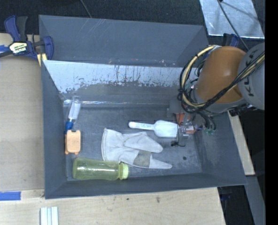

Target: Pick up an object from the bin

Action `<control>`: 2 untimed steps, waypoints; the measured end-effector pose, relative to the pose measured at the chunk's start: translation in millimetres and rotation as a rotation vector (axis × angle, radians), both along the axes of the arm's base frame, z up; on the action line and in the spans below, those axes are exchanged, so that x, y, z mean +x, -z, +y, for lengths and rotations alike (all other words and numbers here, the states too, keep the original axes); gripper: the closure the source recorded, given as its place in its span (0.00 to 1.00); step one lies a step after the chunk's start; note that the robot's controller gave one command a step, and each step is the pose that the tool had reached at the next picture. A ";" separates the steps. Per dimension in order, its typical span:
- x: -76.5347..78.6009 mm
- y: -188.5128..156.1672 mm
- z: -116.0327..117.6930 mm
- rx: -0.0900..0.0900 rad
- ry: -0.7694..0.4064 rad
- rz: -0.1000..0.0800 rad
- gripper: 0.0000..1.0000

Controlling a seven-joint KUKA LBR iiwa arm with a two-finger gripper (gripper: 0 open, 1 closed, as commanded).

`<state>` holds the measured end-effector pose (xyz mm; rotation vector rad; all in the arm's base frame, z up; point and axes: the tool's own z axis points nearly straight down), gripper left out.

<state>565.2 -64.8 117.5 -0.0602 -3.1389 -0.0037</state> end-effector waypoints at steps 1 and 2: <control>11.4 26.6 23.2 -0.003 0.003 -0.005 0.00; 5.0 46.5 24.0 -0.003 -0.157 -0.006 1.00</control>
Offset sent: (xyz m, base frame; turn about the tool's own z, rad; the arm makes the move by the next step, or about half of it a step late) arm 0.0039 0.0244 -0.0472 -0.1572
